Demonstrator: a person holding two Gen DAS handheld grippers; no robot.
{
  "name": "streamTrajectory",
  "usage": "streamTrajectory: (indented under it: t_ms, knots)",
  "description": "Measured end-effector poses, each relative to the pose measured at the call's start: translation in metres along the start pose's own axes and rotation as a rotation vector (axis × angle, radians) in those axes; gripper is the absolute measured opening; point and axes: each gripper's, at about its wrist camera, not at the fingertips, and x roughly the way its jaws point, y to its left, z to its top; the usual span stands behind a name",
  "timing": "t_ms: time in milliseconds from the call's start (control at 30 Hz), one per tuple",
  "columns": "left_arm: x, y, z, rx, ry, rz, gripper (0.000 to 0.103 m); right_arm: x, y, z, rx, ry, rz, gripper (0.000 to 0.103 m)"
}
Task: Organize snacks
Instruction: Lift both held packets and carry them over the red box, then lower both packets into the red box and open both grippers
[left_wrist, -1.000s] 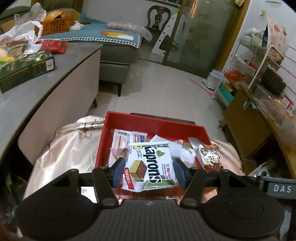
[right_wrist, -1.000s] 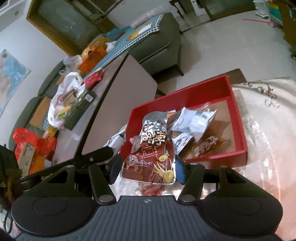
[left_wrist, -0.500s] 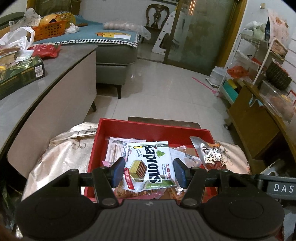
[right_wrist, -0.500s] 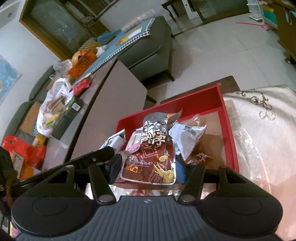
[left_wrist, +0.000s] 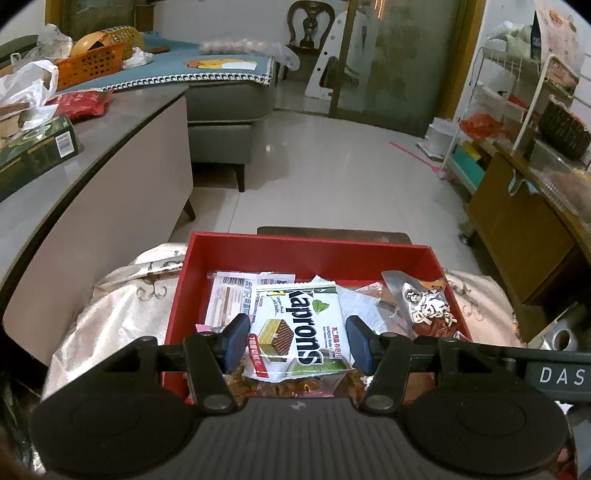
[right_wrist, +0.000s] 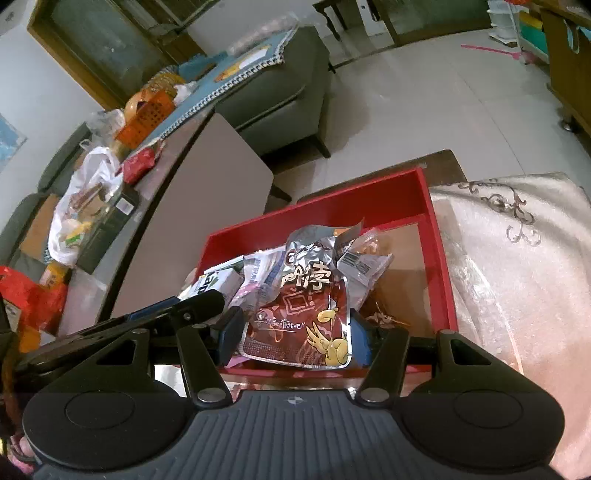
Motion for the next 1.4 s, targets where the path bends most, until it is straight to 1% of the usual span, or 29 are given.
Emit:
streamTrajectory:
  t_ms: [267, 400, 600, 733, 867, 900, 933, 1100, 1400]
  knots:
    - [0.011, -0.001, -0.002, 0.007, 0.014, 0.016, 0.05, 0.008, -0.001, 0.0, -0.01, 0.013, -0.018, 0.066]
    - [0.019, -0.003, -0.005, 0.014, 0.03, 0.026, 0.05, 0.014, 0.0, -0.002, -0.03, 0.026, -0.046, 0.066]
    - [0.023, -0.004, -0.006, 0.028, 0.032, 0.035, 0.051, 0.02, 0.002, -0.003, -0.065, 0.038, -0.081, 0.067]
    - [0.026, -0.005, -0.008, 0.041, 0.044, 0.045, 0.051, 0.021, 0.001, -0.004, -0.068, 0.044, -0.089, 0.067]
    - [0.026, -0.004, -0.008, 0.032, 0.047, 0.044, 0.052, 0.021, -0.001, -0.004, -0.065, 0.047, -0.093, 0.069]
    - [0.026, -0.004, -0.008, 0.03, 0.049, 0.044, 0.054, 0.021, -0.001, -0.004, -0.064, 0.046, -0.093, 0.07]
    - [0.026, -0.003, -0.007, 0.029, 0.051, 0.046, 0.058, 0.021, -0.001, -0.004, -0.063, 0.047, -0.094, 0.07]
    - [0.024, -0.002, -0.006, 0.028, 0.041, 0.058, 0.067, 0.019, -0.001, -0.004, -0.062, 0.045, -0.093, 0.071]
    - [0.017, -0.005, -0.006, 0.033, 0.026, 0.058, 0.068, 0.014, -0.002, -0.004, -0.056, 0.038, -0.1, 0.075]
